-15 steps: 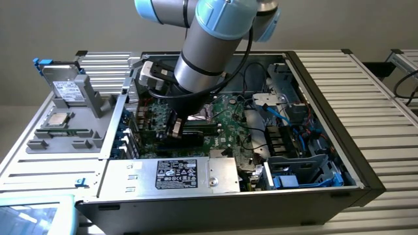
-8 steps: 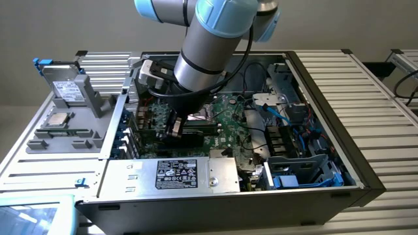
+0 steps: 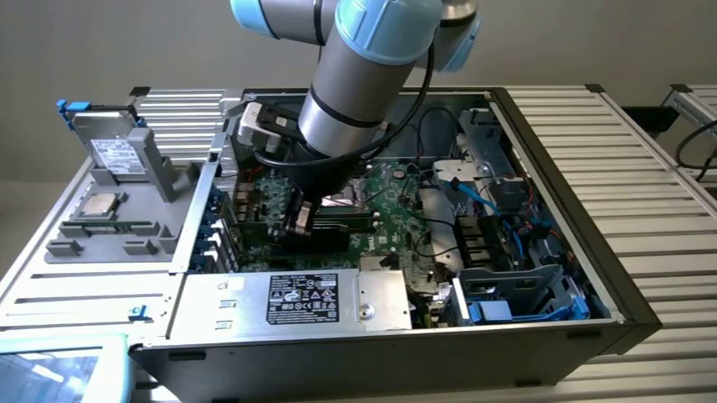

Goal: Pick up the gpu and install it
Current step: 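Insert the gpu into the slot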

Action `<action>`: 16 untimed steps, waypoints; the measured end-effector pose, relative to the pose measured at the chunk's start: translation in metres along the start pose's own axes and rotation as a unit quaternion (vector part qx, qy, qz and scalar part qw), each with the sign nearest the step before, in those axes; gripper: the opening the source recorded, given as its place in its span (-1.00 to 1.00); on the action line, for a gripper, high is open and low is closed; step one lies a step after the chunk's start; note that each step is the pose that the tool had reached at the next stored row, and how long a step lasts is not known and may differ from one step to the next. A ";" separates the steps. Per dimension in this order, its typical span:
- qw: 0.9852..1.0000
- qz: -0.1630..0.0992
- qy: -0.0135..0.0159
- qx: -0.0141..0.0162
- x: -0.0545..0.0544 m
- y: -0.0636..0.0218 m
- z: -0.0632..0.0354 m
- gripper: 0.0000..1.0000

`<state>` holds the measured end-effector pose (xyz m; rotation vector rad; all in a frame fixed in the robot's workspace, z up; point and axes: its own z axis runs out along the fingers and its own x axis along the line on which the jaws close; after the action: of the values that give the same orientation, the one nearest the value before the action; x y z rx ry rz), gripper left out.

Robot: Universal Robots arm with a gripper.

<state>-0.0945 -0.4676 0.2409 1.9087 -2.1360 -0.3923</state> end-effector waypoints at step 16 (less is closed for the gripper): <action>1.000 0.000 0.000 0.000 -0.001 0.0010 -0.0024 -0.44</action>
<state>-0.0945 -0.4667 0.2435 1.9088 -2.1358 -0.3925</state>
